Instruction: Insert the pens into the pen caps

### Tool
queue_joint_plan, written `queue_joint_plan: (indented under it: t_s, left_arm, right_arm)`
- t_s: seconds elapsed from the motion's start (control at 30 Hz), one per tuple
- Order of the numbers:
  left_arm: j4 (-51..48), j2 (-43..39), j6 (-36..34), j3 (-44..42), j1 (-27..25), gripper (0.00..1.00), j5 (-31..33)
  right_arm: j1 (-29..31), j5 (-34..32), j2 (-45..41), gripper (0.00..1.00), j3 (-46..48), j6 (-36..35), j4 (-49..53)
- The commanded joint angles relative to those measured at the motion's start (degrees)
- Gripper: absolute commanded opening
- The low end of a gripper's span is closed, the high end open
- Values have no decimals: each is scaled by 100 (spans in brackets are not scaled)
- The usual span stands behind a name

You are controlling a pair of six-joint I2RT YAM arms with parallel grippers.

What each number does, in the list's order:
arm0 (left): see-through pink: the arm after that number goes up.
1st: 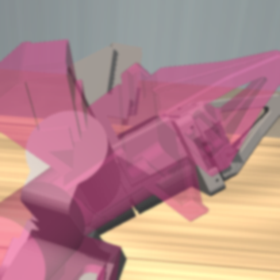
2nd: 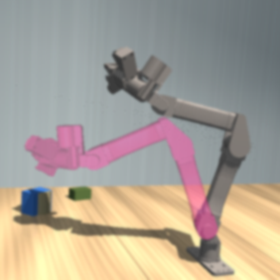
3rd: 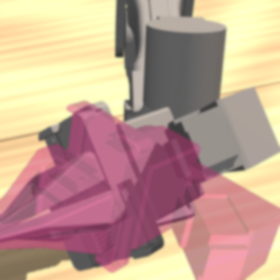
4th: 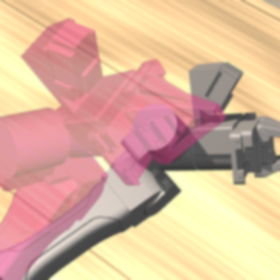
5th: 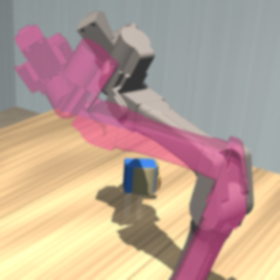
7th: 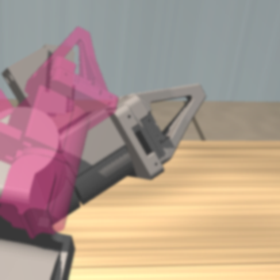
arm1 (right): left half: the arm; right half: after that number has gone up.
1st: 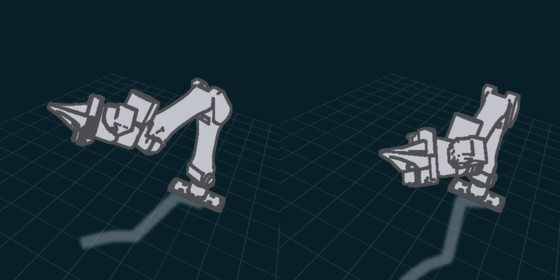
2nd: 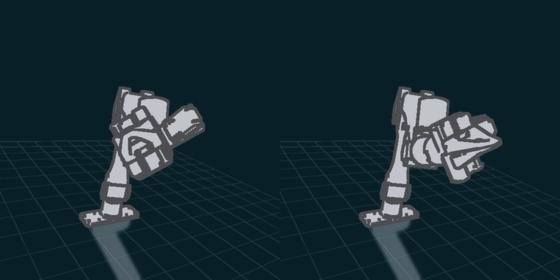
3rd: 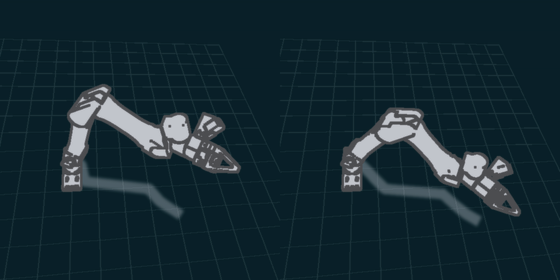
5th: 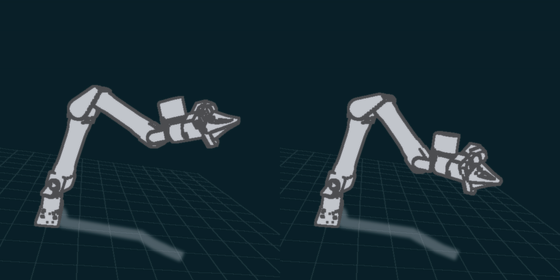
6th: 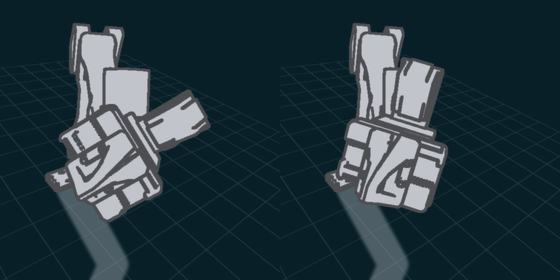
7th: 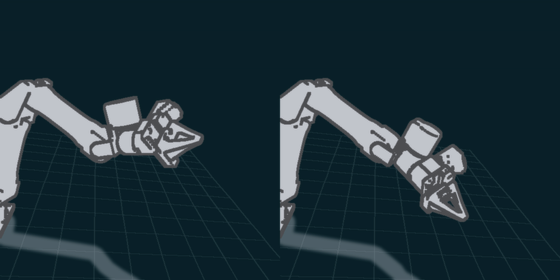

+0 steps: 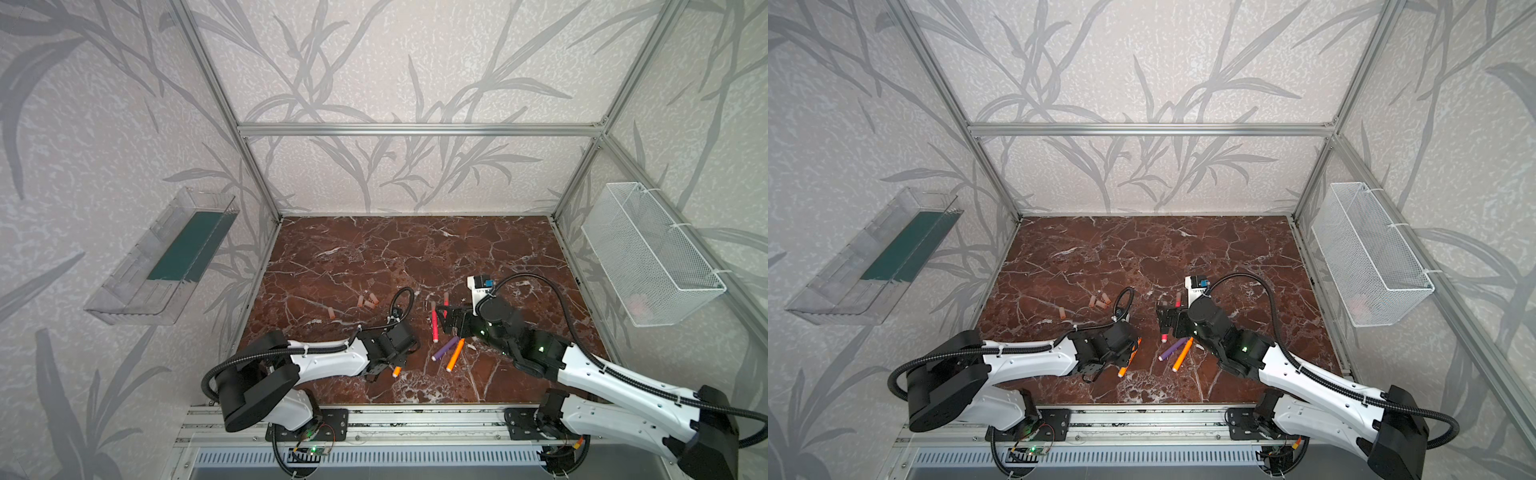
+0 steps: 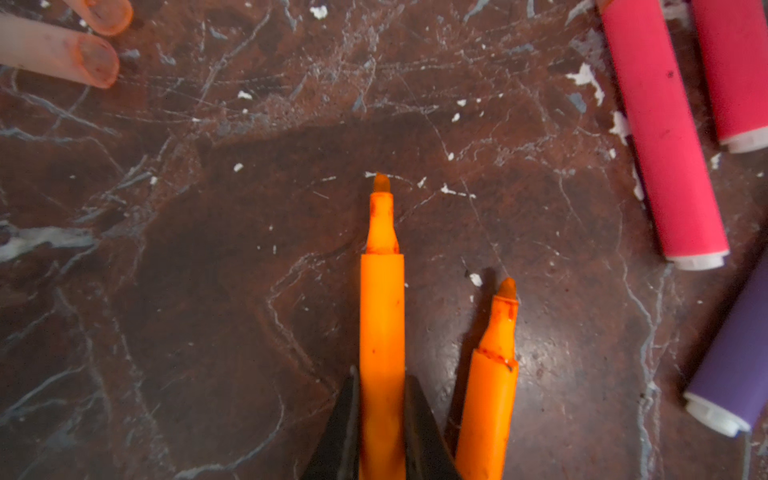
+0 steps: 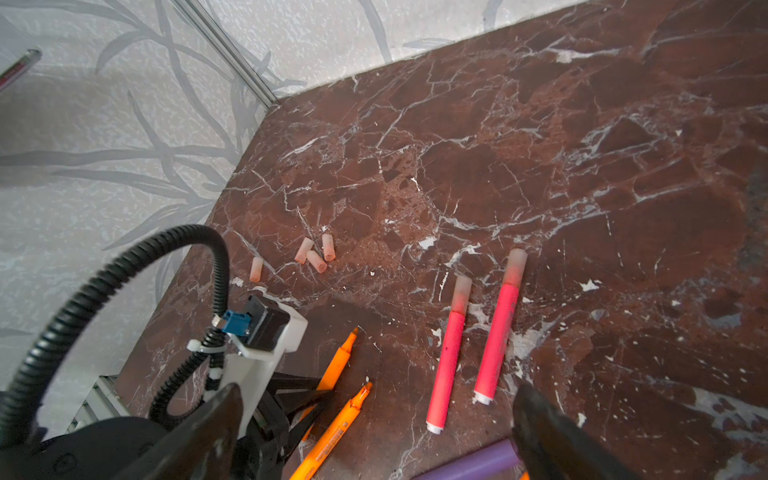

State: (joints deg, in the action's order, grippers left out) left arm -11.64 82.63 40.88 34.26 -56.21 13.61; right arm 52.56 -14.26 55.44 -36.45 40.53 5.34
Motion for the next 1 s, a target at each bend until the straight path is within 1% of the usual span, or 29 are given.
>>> queue_joint_plan:
  t_s: [0.0,0.1,0.27,0.33,0.47,0.57,0.6,0.67,0.73,0.83,0.97]
  left_arm:
    - [-128,-84,-6,-209,151,14,-167]
    - [-176,-385,-75,-200,252,12,-170]
    - [-345,-1277,-209,-198,362,10,-31]
    - [-216,-1637,-309,-301,365,9,34]
    - [-269,-2218,-533,-306,373,8,25]
    - [-195,-2469,-678,-283,373,7,-190]
    - [-90,-2526,-854,-299,373,6,-391]
    - [148,-2608,-971,-323,365,5,-679]
    - [210,-2709,-983,-322,356,4,-779]
    - [325,-2844,-1027,-359,347,4,-865]
    - [440,-2758,-1100,-298,330,4,-1095]
  right_arm:
    - [-11,-215,-41,99,143,200,-281]
    - [-17,-288,-89,99,285,276,-402]
    - [-39,-376,-204,99,525,461,-685]
    - [-37,-317,-218,100,649,523,-947]
    - [-29,-34,-121,97,803,746,-1404]
    - [-16,217,234,95,875,989,-2014]
    - [3,342,414,94,868,1067,-2282]
    - [80,514,762,93,801,1190,-2684]
    - [172,609,1108,92,717,1292,-3034]
    - [219,720,1568,90,601,1483,-3430]
    - [227,899,2072,86,387,1593,-3728]
